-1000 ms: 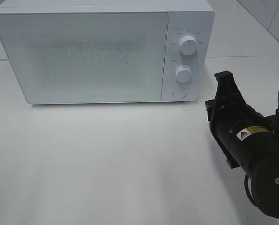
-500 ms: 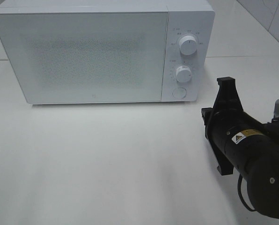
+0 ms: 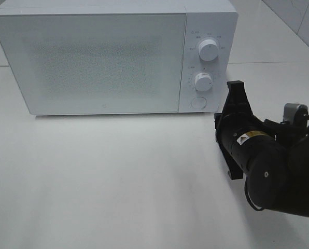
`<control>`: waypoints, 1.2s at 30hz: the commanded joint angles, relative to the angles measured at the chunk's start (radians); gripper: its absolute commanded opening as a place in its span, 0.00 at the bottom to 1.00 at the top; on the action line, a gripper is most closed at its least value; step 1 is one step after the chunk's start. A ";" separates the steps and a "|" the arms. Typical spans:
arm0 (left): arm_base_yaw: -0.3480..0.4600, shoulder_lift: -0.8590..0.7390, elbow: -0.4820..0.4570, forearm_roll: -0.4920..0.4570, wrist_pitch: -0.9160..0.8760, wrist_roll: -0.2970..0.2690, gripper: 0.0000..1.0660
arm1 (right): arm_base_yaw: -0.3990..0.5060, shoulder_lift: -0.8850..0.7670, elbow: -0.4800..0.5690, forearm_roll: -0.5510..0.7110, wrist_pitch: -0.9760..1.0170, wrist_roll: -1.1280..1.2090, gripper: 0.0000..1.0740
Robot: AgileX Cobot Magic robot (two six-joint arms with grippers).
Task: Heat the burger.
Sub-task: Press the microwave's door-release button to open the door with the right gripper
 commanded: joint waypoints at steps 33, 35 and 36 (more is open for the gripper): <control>0.004 -0.018 0.004 -0.002 0.002 0.002 0.94 | -0.178 0.232 -0.290 -0.167 0.158 0.110 0.00; 0.004 -0.018 0.004 -0.002 0.002 0.002 0.94 | -0.184 0.232 -0.295 -0.169 0.160 0.107 0.00; 0.004 -0.018 0.004 -0.002 0.002 0.002 0.94 | -0.187 0.232 -0.304 -0.168 0.160 0.099 0.00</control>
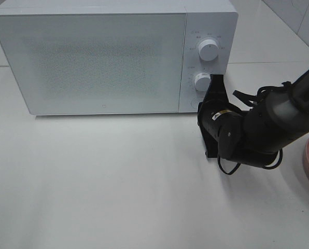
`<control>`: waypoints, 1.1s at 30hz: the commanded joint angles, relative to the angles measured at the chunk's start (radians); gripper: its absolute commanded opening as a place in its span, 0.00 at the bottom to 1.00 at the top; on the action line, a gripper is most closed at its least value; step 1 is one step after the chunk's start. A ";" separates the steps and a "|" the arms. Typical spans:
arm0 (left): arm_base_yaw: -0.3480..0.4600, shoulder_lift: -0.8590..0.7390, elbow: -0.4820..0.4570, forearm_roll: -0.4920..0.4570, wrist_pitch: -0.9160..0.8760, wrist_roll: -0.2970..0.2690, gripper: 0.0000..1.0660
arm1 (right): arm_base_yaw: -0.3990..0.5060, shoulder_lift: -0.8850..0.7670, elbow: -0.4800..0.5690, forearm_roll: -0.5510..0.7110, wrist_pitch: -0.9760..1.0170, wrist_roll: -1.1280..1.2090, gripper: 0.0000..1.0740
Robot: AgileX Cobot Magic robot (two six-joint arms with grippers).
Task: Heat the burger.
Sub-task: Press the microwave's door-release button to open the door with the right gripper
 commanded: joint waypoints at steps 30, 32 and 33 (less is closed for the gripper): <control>0.004 -0.018 0.004 -0.002 0.002 0.002 0.94 | -0.055 0.030 -0.077 -0.078 0.041 0.013 0.00; 0.004 -0.018 0.004 -0.002 0.002 0.002 0.94 | -0.055 0.031 -0.077 -0.077 0.043 0.013 0.00; 0.004 -0.018 0.004 -0.002 0.002 0.002 0.94 | -0.055 0.034 -0.077 -0.077 0.047 0.013 0.00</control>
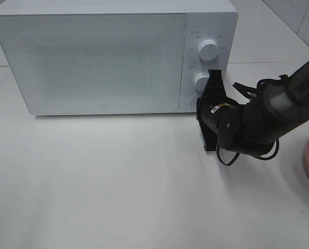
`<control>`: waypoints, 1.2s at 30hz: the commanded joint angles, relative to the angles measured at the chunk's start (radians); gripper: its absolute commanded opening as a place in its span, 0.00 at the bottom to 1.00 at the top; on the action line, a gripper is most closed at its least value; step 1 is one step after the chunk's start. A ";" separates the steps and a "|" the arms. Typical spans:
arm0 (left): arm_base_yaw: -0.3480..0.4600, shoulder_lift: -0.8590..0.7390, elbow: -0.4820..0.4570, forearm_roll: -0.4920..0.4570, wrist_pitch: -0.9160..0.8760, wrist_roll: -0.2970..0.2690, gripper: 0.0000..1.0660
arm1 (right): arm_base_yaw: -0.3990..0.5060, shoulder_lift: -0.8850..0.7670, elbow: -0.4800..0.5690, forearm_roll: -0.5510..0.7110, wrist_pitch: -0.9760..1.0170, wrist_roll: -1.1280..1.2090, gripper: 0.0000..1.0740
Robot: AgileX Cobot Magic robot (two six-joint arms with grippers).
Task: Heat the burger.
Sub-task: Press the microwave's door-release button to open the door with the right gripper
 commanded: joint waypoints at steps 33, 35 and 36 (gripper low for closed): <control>0.004 -0.018 0.004 -0.002 0.002 0.002 0.94 | -0.004 0.024 -0.073 -0.028 -0.236 -0.002 0.00; 0.004 -0.018 0.004 -0.002 0.002 0.002 0.94 | -0.004 0.024 -0.081 -0.028 -0.236 -0.003 0.00; 0.004 -0.018 0.004 -0.002 0.002 0.002 0.94 | -0.004 0.033 -0.097 -0.028 -0.242 -0.010 0.00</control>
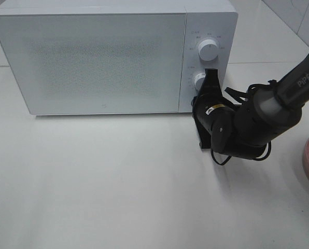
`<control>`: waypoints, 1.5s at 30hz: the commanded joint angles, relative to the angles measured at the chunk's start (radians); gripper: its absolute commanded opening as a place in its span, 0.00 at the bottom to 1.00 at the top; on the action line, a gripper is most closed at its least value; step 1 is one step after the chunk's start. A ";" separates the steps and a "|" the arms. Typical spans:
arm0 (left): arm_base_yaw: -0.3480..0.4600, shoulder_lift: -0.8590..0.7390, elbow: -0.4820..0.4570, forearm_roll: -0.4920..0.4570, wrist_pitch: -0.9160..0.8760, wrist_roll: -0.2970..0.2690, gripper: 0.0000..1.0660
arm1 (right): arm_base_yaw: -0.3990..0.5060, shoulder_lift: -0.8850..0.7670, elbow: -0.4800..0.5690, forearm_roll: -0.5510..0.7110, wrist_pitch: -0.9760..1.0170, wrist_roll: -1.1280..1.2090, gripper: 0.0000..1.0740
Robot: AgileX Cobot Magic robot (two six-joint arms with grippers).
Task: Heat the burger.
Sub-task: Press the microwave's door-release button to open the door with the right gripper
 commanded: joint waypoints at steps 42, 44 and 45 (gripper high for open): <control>0.004 -0.018 0.004 -0.002 0.002 0.002 0.94 | -0.027 0.040 -0.163 0.070 0.009 -0.106 0.00; 0.004 -0.018 0.004 -0.002 0.002 0.002 0.94 | -0.026 0.034 -0.158 0.067 0.019 -0.106 0.00; 0.004 -0.018 0.004 -0.002 0.002 0.002 0.94 | -0.026 0.028 -0.150 0.066 0.034 -0.106 0.00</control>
